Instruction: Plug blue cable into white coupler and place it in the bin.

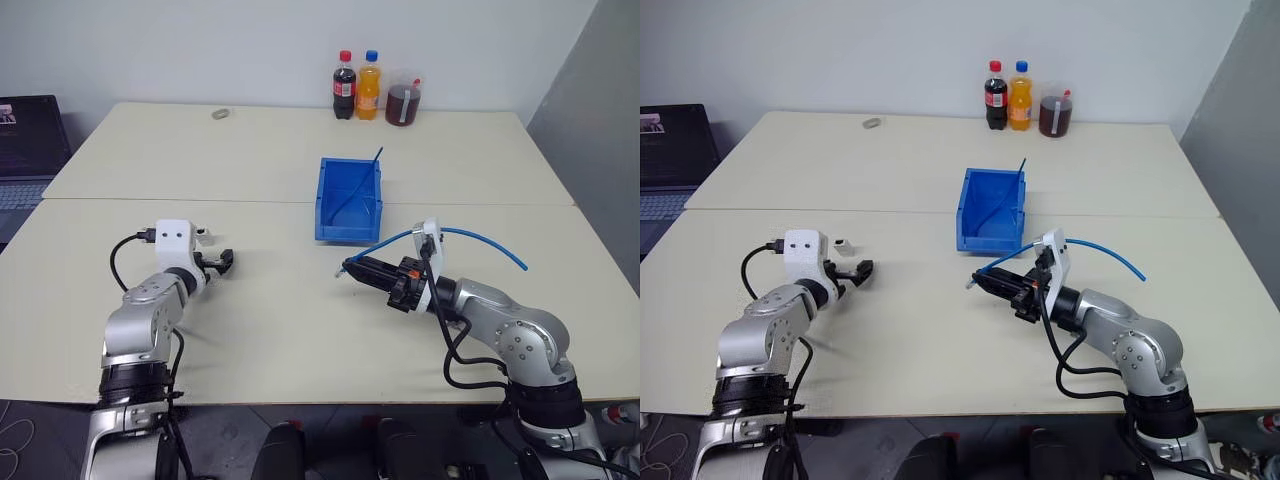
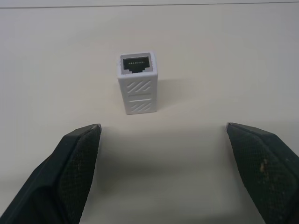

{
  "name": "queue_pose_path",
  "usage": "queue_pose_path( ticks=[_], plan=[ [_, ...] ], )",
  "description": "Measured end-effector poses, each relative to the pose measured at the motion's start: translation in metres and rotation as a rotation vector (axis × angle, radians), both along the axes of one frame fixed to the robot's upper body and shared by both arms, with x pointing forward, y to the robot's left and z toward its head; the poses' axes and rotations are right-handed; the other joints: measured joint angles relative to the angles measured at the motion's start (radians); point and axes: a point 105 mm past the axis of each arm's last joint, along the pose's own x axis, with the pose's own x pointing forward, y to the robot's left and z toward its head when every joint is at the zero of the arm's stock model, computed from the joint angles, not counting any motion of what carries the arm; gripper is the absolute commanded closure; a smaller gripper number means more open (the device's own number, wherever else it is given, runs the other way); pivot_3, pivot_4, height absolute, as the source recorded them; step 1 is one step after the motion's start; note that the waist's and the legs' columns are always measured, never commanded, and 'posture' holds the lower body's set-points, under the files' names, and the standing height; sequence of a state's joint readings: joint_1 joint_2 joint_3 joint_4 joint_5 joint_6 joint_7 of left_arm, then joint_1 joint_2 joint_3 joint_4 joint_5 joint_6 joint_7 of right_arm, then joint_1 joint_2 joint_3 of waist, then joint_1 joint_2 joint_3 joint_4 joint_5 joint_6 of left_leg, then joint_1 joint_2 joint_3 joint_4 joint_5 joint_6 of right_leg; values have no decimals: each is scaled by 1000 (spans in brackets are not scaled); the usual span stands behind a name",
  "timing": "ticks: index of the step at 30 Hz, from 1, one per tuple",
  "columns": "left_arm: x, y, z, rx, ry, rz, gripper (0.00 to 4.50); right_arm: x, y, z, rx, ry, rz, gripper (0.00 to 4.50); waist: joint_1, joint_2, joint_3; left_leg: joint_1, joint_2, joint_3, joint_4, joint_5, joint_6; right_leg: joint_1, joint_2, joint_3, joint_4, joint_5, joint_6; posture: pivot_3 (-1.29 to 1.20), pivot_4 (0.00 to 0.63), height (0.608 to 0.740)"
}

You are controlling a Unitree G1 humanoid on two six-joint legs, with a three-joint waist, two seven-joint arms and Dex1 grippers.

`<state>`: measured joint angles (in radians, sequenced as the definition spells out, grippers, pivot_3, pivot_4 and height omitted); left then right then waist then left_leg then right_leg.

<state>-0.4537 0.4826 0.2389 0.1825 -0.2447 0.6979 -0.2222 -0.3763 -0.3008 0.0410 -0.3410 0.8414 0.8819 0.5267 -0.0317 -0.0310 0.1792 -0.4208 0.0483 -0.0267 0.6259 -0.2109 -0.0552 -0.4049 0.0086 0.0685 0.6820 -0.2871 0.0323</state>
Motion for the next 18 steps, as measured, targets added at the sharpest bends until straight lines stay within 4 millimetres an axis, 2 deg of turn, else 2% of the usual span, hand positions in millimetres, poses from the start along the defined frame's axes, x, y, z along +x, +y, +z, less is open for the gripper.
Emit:
queue_pose_path(
  ticks=[5,12,18],
  plan=[
    [17,7,11,8,-1,-5,0,0,0,0,0,1,-4,4374,0,0,0,0,0,0,0,0,0,0,0,0,0,0,0,0,150,740],
    [28,8,5,6,16,-14,0,1,0,-1,-5,-1,-8,4374,0,0,0,0,0,0,0,0,0,0,0,0,0,0,0,0,150,740],
    [33,9,5,13,2,-20,1047,1,0,-1,-6,-1,-10,4374,0,0,0,0,0,0,1,0,0,0,0,0,0,0,0,0,150,740]
  ],
)
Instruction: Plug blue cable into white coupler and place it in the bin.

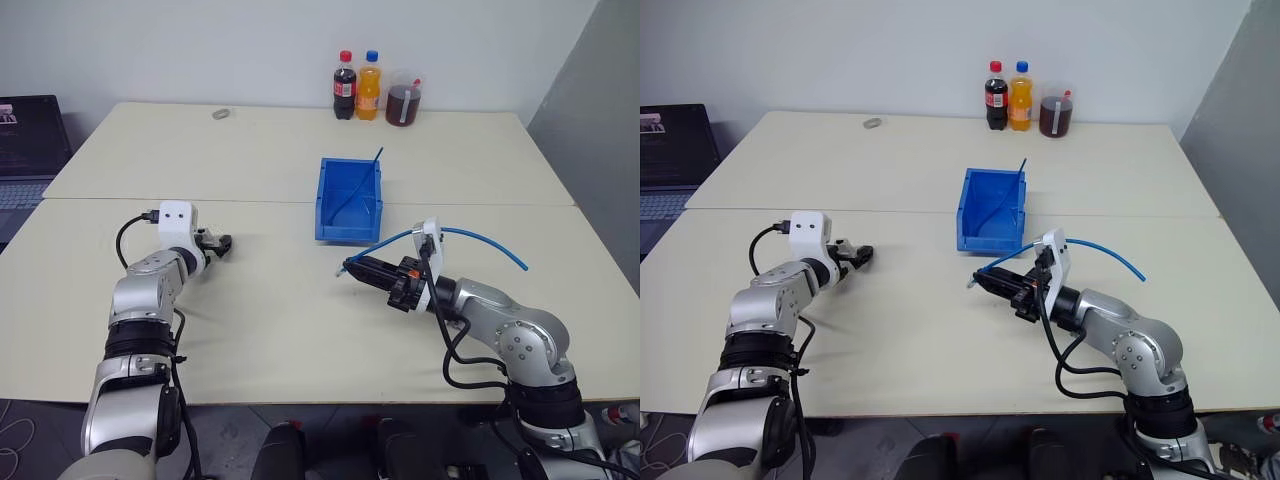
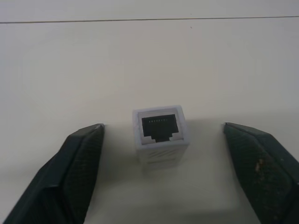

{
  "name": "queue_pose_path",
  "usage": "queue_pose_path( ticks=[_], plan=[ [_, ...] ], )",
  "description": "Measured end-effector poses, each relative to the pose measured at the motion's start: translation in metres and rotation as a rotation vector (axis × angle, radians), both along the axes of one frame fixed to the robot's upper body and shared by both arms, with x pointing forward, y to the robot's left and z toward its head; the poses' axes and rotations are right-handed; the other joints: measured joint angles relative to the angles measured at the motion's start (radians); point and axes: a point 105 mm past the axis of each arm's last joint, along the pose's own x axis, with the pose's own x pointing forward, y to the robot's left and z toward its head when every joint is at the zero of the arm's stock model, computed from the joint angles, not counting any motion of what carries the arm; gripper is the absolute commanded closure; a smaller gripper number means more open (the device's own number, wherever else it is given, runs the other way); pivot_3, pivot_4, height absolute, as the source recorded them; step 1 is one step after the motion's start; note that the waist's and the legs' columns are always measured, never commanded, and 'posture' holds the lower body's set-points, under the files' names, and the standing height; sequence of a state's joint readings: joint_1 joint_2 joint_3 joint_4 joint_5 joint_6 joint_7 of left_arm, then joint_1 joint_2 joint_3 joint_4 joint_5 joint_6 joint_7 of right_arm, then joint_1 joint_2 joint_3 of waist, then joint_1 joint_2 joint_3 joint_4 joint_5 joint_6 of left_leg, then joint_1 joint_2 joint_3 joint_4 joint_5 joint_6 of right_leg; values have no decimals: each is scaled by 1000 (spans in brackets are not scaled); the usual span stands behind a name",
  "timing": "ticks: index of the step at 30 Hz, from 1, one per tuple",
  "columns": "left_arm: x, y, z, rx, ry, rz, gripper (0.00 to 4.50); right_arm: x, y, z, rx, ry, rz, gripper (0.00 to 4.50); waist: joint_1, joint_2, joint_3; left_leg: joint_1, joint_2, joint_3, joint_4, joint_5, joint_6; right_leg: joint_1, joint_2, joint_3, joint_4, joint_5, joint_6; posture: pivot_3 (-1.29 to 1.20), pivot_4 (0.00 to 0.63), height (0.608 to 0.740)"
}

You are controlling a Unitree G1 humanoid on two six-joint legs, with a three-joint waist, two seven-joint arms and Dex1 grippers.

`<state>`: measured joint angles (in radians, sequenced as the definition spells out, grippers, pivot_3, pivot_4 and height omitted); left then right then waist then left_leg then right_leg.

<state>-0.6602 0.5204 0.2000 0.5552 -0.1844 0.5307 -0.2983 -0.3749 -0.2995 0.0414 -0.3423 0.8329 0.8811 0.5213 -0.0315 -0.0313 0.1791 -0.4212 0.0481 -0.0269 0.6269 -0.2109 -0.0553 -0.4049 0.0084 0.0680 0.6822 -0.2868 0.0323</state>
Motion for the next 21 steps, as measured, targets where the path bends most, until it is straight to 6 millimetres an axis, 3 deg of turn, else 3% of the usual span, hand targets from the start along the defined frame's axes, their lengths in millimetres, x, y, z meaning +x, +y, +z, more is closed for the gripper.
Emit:
queue_pose_path(
  ticks=[12,21],
  plan=[
    [4,-6,-1,13,-10,-23,3528,1,-1,-2,-17,-6,-14,4375,-1,0,0,0,0,0,0,0,0,0,0,0,0,0,0,0,150,740],
    [-4,-4,-2,15,-24,-47,3685,1,-2,-3,-21,-9,-22,4375,-4,0,0,0,0,0,0,0,0,0,0,1,1,0,0,0,150,740]
  ],
)
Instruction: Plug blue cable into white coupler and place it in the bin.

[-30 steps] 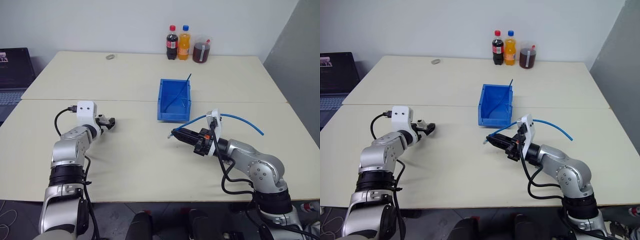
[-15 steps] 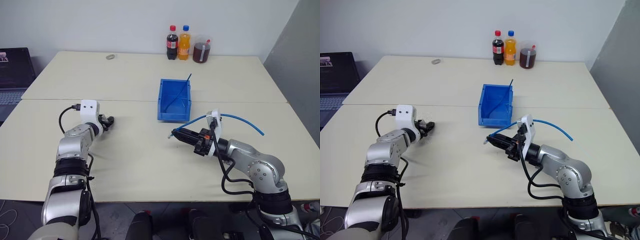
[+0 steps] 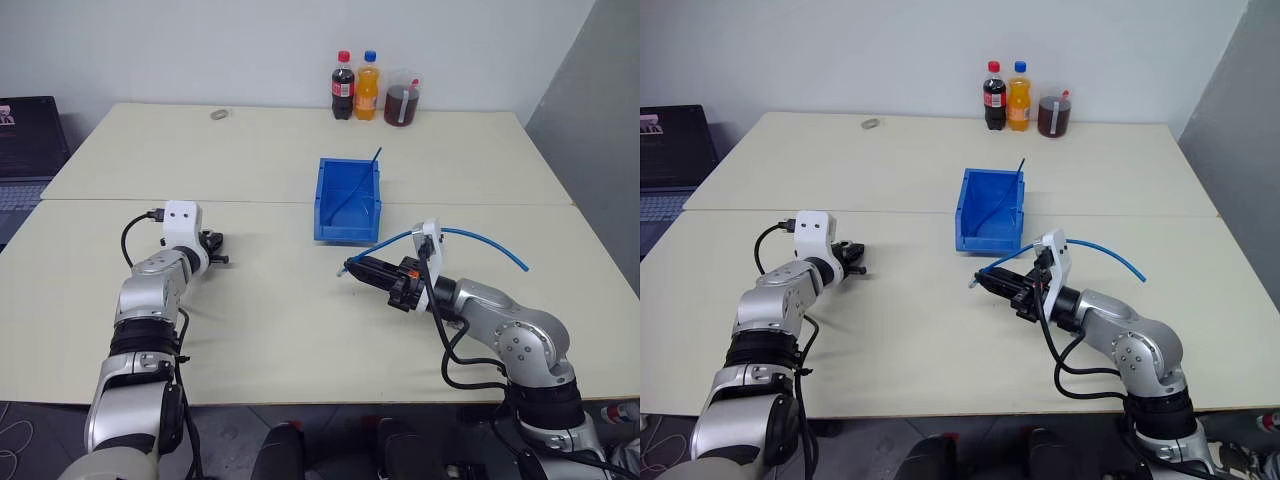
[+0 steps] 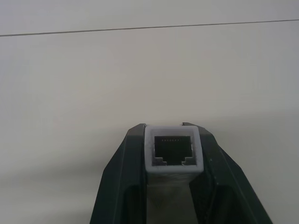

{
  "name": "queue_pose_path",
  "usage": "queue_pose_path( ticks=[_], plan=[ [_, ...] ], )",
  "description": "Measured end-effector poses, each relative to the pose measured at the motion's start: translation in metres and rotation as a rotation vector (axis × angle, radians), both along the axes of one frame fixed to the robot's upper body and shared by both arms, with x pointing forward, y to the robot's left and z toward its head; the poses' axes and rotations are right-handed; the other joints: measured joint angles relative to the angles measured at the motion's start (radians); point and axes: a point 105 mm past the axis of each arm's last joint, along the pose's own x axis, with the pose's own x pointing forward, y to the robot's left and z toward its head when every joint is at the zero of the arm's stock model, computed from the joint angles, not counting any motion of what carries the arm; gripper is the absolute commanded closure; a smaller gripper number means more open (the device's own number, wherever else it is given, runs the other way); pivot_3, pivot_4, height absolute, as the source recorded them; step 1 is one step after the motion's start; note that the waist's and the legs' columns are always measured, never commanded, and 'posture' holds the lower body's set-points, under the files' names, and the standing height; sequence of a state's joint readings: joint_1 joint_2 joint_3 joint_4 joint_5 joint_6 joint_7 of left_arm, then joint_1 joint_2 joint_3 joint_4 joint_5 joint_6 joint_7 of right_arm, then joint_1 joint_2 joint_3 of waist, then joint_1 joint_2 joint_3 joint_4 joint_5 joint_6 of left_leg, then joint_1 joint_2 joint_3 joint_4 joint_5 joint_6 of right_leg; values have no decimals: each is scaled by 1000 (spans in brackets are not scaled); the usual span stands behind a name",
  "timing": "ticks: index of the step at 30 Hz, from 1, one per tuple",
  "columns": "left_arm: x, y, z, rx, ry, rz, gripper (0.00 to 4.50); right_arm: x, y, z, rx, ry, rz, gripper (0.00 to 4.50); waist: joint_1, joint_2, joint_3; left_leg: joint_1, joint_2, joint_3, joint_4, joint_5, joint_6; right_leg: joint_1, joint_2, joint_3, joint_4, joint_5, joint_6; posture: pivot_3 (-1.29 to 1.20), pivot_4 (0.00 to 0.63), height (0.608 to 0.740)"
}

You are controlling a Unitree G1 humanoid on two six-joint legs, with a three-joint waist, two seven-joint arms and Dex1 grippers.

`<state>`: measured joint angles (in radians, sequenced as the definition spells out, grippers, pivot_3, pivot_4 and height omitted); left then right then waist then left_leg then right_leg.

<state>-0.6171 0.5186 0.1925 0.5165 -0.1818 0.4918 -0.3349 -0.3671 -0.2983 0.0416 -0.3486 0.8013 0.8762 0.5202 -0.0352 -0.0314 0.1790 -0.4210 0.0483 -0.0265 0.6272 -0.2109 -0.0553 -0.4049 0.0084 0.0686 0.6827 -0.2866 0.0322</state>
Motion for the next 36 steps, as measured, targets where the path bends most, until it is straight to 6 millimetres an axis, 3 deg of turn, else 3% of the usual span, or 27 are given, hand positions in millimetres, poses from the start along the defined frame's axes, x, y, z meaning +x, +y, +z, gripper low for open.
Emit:
queue_pose_path(
  ticks=[2,6,10,16,21,26,32,36],
  plan=[
    [-9,-8,-2,-7,-3,-80,3685,-1,-3,-1,-13,-8,-10,4375,1,0,0,0,0,0,0,0,0,0,0,0,0,0,0,0,150,740],
    [-24,-42,-5,-14,24,-317,3685,-4,-10,-3,-54,-37,-26,4375,8,0,0,-1,-1,0,0,0,0,0,-1,-1,0,0,0,0,150,740],
    [-48,-100,0,45,50,-756,3686,-14,-18,-5,-151,-110,-12,4375,8,0,0,-1,-1,0,1,0,0,0,-1,-1,-1,0,0,0,150,740],
    [-87,-147,-14,153,135,-1240,3686,-24,-21,-16,-258,-166,22,4375,-1,0,0,0,0,0,1,0,0,0,2,0,0,0,0,0,150,740],
    [-89,-153,-21,279,156,-1391,3686,-27,-18,-18,-291,-215,49,4376,3,0,0,0,0,0,1,0,0,0,2,0,0,-1,1,0,150,740],
    [-84,-157,-22,331,125,-1435,3686,-28,-9,-19,-332,-280,91,4376,4,0,0,0,0,0,2,0,0,1,2,0,0,-1,2,0,150,740],
    [-84,-161,-24,323,122,-1457,3686,-15,34,-12,-325,-392,173,4378,4,0,-2,1,0,0,3,0,0,1,2,0,1,-1,2,0,150,740],
    [-85,-161,-25,317,129,-1470,3686,-6,50,-25,-376,-416,198,4382,6,0,-2,1,0,0,3,0,0,2,1,0,1,0,0,0,150,740]
  ],
)
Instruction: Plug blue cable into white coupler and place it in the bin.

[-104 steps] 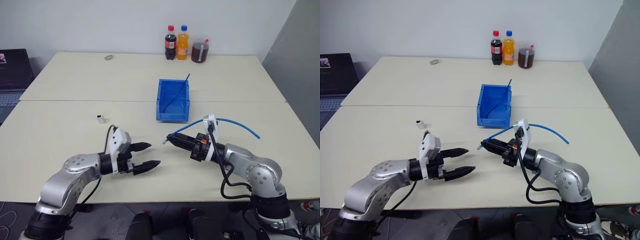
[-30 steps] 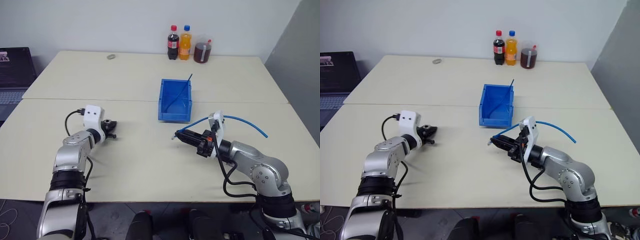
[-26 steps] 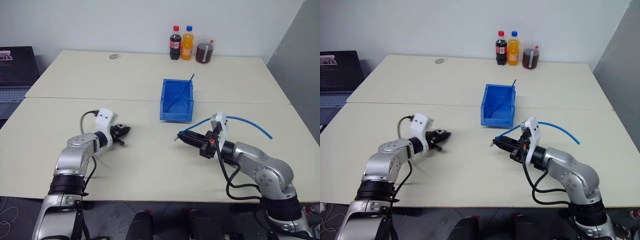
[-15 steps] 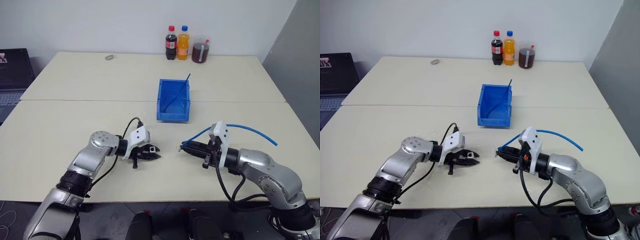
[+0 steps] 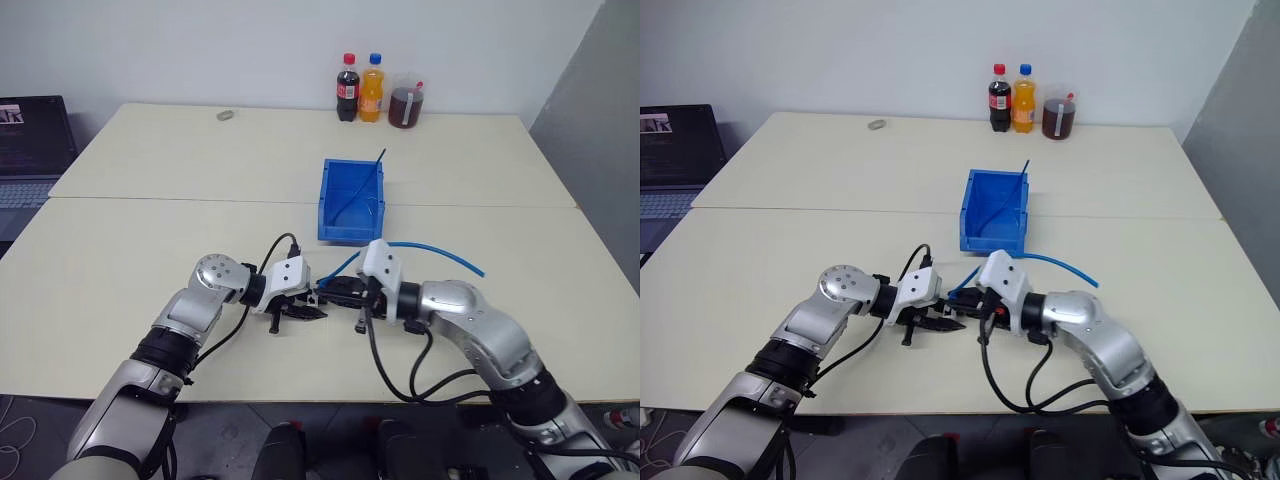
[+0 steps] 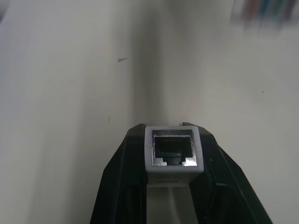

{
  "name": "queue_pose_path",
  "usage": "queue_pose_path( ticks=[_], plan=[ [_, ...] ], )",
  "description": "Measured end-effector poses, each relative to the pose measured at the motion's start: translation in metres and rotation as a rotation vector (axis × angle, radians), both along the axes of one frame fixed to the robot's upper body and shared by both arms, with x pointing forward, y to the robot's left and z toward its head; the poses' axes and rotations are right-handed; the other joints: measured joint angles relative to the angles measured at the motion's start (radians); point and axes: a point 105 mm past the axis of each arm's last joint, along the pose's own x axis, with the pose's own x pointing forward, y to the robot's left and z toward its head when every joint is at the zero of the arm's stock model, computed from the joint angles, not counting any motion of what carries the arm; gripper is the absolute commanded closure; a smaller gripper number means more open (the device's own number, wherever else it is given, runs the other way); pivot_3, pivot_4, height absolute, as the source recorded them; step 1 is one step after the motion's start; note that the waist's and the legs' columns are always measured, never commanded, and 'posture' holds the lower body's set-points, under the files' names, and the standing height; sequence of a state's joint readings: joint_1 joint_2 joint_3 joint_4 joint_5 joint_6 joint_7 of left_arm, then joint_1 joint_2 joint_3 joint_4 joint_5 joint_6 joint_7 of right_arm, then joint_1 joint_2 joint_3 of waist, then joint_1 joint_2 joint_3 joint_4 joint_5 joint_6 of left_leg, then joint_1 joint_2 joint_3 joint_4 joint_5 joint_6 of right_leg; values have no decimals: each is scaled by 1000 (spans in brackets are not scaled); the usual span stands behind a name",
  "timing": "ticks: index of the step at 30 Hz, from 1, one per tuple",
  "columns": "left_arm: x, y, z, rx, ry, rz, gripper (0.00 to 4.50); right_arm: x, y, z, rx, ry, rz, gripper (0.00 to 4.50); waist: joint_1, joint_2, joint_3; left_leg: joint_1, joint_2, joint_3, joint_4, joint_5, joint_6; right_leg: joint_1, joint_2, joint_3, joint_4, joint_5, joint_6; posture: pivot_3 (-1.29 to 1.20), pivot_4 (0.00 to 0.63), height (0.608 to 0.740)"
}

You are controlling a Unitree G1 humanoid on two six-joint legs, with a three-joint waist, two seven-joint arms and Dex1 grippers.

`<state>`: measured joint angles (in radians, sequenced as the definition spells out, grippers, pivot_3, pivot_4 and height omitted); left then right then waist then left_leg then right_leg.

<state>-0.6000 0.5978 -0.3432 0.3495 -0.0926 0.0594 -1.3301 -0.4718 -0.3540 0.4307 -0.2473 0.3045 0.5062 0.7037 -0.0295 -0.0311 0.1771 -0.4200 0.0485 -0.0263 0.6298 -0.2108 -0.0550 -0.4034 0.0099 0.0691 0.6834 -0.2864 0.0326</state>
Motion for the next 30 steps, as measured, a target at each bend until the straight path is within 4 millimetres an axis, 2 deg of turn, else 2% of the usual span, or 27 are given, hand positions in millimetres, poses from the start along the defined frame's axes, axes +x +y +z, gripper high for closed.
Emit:
queue_pose_path(
  ticks=[12,30],
  plan=[
    [-1,1,0,1,9,-7,3686,9,5,-15,-83,-55,35,4384,-2,0,0,1,0,0,0,0,0,0,0,0,1,0,0,0,150,740],
    [-1,5,-1,21,12,-10,3686,12,12,-15,-177,-141,144,4387,-3,0,-1,4,0,0,0,0,0,0,0,0,9,-2,-3,0,150,740]
  ],
)
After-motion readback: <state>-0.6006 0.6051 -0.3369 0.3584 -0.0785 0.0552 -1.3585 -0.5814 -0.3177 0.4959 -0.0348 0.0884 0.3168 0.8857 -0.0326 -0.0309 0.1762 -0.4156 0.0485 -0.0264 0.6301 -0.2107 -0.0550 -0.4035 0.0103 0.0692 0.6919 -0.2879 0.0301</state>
